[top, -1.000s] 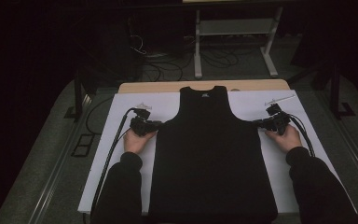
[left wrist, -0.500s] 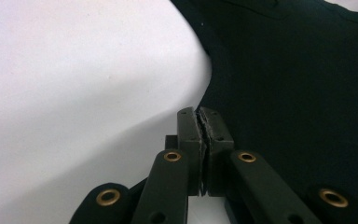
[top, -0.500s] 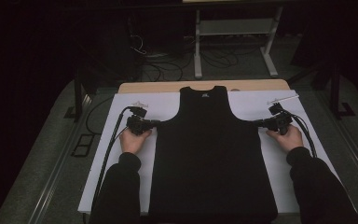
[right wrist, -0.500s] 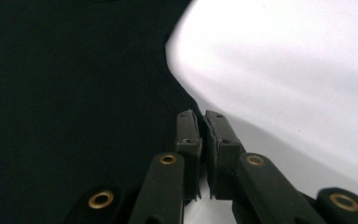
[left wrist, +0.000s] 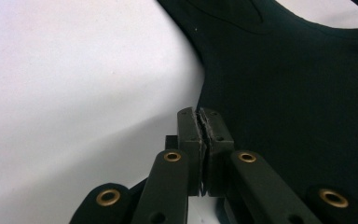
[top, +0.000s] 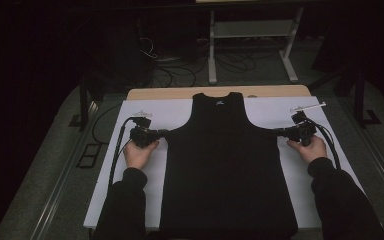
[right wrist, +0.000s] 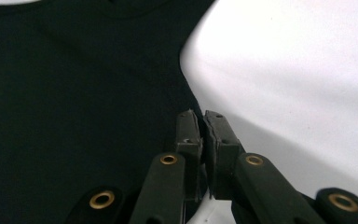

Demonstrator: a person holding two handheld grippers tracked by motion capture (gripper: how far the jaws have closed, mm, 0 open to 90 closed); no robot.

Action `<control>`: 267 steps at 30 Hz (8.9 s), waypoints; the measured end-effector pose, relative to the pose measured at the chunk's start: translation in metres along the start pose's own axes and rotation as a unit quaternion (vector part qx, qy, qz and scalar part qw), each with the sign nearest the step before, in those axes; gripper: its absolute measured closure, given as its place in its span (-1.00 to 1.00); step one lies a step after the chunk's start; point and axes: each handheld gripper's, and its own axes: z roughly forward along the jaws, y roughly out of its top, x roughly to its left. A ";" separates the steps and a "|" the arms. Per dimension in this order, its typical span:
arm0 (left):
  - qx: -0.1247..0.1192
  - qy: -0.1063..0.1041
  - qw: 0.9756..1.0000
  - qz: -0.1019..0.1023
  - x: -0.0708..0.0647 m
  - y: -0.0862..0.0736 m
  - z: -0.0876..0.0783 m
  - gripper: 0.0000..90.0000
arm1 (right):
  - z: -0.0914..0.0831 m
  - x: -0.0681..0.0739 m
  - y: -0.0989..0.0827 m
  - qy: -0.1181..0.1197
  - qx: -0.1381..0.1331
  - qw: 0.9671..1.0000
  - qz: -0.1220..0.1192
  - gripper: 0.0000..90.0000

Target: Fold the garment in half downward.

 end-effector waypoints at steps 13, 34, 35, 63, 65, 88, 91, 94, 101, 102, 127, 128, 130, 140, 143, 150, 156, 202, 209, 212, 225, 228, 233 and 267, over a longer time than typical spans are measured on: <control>-0.024 -0.010 1.000 0.014 -0.016 -0.003 -0.020 0.93 | -0.022 0.011 -0.007 0.019 -0.038 0.999 0.018 0.86; -0.036 -0.034 0.999 -0.004 -0.022 -0.013 -0.028 0.92 | -0.040 0.025 -0.017 0.018 -0.059 0.998 0.008 0.86; -0.038 -0.036 0.999 -0.004 -0.024 -0.013 -0.030 0.92 | -0.042 0.026 -0.017 0.018 -0.060 0.998 0.008 0.86; -0.056 -0.053 0.997 -0.007 -0.039 -0.024 -0.059 0.91 | -0.066 0.040 -0.031 0.042 -0.089 0.995 0.009 0.86; -0.057 -0.055 0.997 -0.008 -0.039 -0.026 -0.060 0.90 | -0.067 0.041 -0.033 0.042 -0.089 0.995 0.008 0.86; -0.043 -0.062 0.997 -0.013 -0.046 -0.042 -0.069 0.90 | -0.075 0.051 -0.054 0.047 -0.079 0.996 0.014 0.85; -0.040 -0.062 0.997 -0.015 -0.047 -0.046 -0.069 0.90 | -0.075 0.052 -0.056 0.049 -0.076 0.996 0.017 0.85; -0.032 -0.062 0.997 -0.014 -0.050 -0.050 -0.070 0.91 | -0.075 0.053 -0.060 0.050 -0.070 0.996 0.020 0.85; -0.017 -0.063 0.998 -0.018 -0.054 -0.060 -0.073 0.91 | -0.076 0.057 -0.071 0.057 -0.053 0.997 0.031 0.85; -0.016 -0.064 0.998 -0.020 -0.055 -0.061 -0.073 0.91 | -0.076 0.057 -0.071 0.057 -0.053 0.997 0.031 0.85; 0.056 -0.069 0.995 -0.038 -0.059 -0.077 -0.071 0.90 | -0.072 0.059 -0.095 0.075 0.009 0.995 0.062 0.84; 0.057 -0.070 0.995 -0.040 -0.059 -0.078 -0.071 0.90 | -0.072 0.059 -0.096 0.076 0.013 0.995 0.064 0.84; 0.059 -0.075 0.995 -0.040 -0.059 -0.079 -0.071 0.90 | -0.070 0.060 -0.098 0.080 0.021 0.994 0.065 0.84; 0.080 -0.072 0.993 -0.054 -0.055 -0.084 -0.066 0.90 | -0.065 0.060 -0.100 0.079 0.045 0.994 0.064 0.84; 0.083 -0.073 0.992 -0.054 -0.053 -0.084 -0.065 0.90 | -0.064 0.060 -0.101 0.074 0.047 0.994 0.062 0.83; 0.081 -0.071 0.993 -0.052 -0.053 -0.084 -0.065 0.88 | -0.063 0.060 -0.101 0.073 0.056 0.994 0.061 0.81; 0.067 -0.075 0.994 -0.040 -0.052 -0.084 -0.067 0.71 | -0.065 0.060 -0.100 0.061 0.049 0.995 0.056 0.71; -0.012 -0.059 0.998 0.014 -0.046 -0.058 -0.074 -0.90 | -0.074 0.063 -0.071 0.011 -0.034 0.999 -0.025 -1.00; -0.007 -0.056 0.998 0.030 -0.047 -0.055 -0.070 -1.00 | -0.072 0.064 -0.062 0.005 -0.041 0.998 -0.040 -1.00; 0.002 -0.051 0.998 0.038 -0.047 -0.053 -0.069 -1.00 | -0.069 0.066 -0.058 -0.002 -0.041 0.998 -0.047 -1.00; -0.004 -0.046 0.998 0.049 -0.044 -0.048 -0.069 -1.00 | -0.063 0.066 -0.042 0.004 -0.036 0.997 -0.068 -1.00; -0.005 -0.047 0.998 0.051 -0.044 -0.047 -0.069 -1.00 | -0.063 0.067 -0.040 0.007 -0.038 0.997 -0.070 -1.00; -0.013 -0.045 0.997 0.061 -0.047 -0.043 -0.069 -1.00 | -0.062 0.068 -0.037 0.008 -0.039 0.996 -0.077 -1.00; -0.004 -0.052 0.994 0.097 -0.059 0.000 -0.062 -1.00 | -0.061 0.072 -0.004 0.009 -0.051 0.994 -0.093 -1.00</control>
